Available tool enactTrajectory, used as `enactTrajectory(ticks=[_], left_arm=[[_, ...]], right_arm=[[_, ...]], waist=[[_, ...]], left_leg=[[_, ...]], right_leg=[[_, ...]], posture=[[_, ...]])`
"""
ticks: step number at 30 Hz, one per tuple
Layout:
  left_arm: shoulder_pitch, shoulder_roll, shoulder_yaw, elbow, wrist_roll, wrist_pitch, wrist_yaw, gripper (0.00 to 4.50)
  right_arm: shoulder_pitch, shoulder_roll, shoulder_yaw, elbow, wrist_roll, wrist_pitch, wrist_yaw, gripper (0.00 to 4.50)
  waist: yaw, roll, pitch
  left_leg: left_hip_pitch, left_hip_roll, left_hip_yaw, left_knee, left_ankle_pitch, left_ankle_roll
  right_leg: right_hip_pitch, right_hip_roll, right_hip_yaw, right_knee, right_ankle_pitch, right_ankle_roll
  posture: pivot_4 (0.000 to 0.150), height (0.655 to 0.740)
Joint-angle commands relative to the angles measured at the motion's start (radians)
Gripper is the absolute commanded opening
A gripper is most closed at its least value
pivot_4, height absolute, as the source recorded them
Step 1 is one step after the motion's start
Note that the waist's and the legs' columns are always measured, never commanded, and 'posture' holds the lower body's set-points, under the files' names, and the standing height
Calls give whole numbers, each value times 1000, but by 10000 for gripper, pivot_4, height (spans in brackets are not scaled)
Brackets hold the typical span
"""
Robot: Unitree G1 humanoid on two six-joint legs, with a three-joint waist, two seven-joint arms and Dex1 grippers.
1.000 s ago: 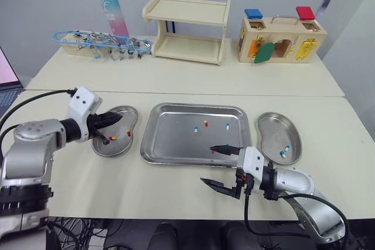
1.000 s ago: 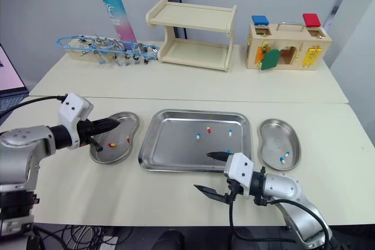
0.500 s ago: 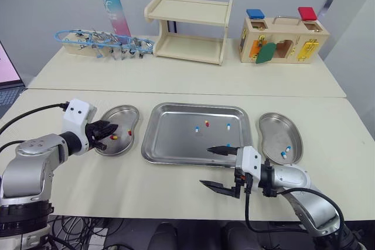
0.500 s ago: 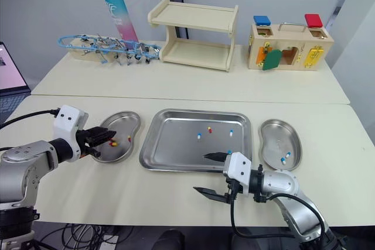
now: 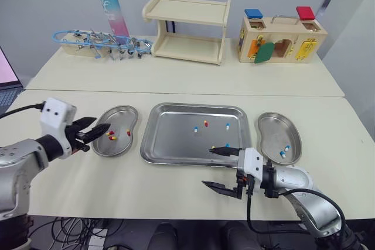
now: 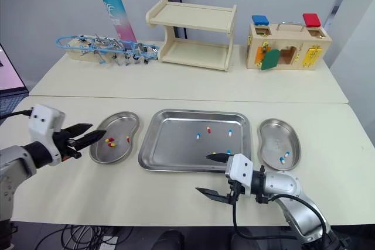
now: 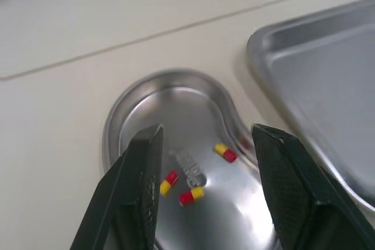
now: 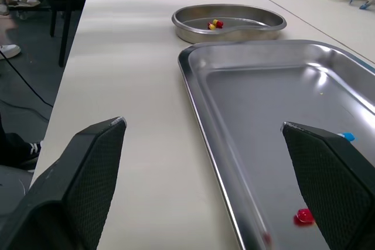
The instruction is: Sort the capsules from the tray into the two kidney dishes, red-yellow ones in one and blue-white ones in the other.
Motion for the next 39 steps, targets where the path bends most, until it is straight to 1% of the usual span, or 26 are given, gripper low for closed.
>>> enactTrajectory(ticks=[1, 4, 8, 9, 10, 14, 17, 20, 24, 27, 29, 31, 35, 39], left_arm=[[106, 9, 137, -6, -14, -74, -38, 24336], [217, 19, 198, 59, 4, -167, -103, 30100], [323, 22, 248, 201, 40, -306, -152, 42819], [348, 18, 251, 227, 49, -340, -162, 44601], [376, 14, 254, 256, 58, -376, -173, 44601], [423, 6, 256, 327, 66, -453, -174, 44601], [450, 1, 254, 377, 69, -504, -173, 44601], [472, -10, 242, 387, 60, -520, -174, 44601], [502, -19, 221, 353, 58, -543, -195, 44601], [545, -24, 203, 303, 52, -562, -241, 44601], [580, -28, 181, 235, 35, -561, -281, 44601], [599, -45, 161, 151, 2, -533, -287, 44601], [592, -114, 91, -34, -116, -511, -309, 44601], [570, -186, 4, -142, -182, -528, -314, 44601]], right_arm=[[35, -51, -96, -77, 44, 9, 0, 45000], [89, -108, -212, -102, 103, 57, -7, 45000], [186, -211, -385, -67, 127, 49, 40, 45000], [212, -240, -433, -46, 132, 41, 59, 45000], [242, -272, -494, -13, 135, 31, 84, 45000], [312, -349, -636, 101, 132, -22, 159, 45000], [357, -414, -732, 248, 108, -81, 234, 45000], [341, -455, -757, 422, 73, -159, 263, 45000], [302, -458, -735, 519, 57, -218, 278, 45000], [290, -458, -723, 575, 44, -255, 292, 45000], [282, -461, -718, 605, 37, -274, 298, 45000], [276, -465, -714, 627, 32, -288, 302, 45000], [271, -469, -710, 641, 29, -301, 307, 45000], [274, -471, -706, 632, 25, -304, 307, 45000]], waist=[[-2, 0, 0], [0, 0, 0], [4, 0, 0], [5, 0, 0], [6, 0, 0], [5, -1, 0], [4, -1, 0], [1, -1, 0], [-3, 0, 0], [-3, 0, 0], [-2, 0, 0], [-2, 0, 0], [0, 0, 0], [0, 1, 0]], left_leg=[[0, 0, 1, 0, 0, 0], [1, 0, 1, -1, 0, 0], [1, 0, 1, -1, 0, 0], [0, 0, 1, -1, 0, 0], [0, 0, 2, -1, 0, 0], [1, 0, 2, -1, 0, 0], [1, 0, 3, -1, 0, 0], [1, 0, 3, -1, 0, 0], [2, 0, 3, -1, 0, 0], [2, 0, 4, -1, 0, 0], [2, 0, 5, -1, 0, 0], [2, 0, 5, -1, 0, 0], [2, 0, 5, -1, 0, 0], [2, 0, 5, -1, 0, 0]], right_leg=[[0, 0, 1, 0, 0, 0], [0, 0, 1, 0, 0, 0], [0, 0, 1, -1, 0, 0], [0, -1, 1, -1, 0, 0], [1, -1, 1, -2, 0, 0], [1, -1, 1, -2, 0, 0], [1, -1, 1, -1, 0, 0], [1, -1, 1, -2, 0, 0], [1, -1, 2, -1, 0, 0], [1, -1, 2, -1, 0, 0], [1, -1, 3, -2, 0, 0], [2, -1, 3, -2, 0, 0], [2, -1, 3, -2, 0, 0], [2, -1, 3, -2, 0, 0]], posture=[[1500, 7400], [1500, 7400], [1500, 7400], [1500, 7400], [1500, 7400], [1500, 7400], [1500, 7400], [1500, 7400], [1500, 7400], [1500, 7400], [1500, 7400], [1500, 7400], [1500, 7400], [1500, 7400]])
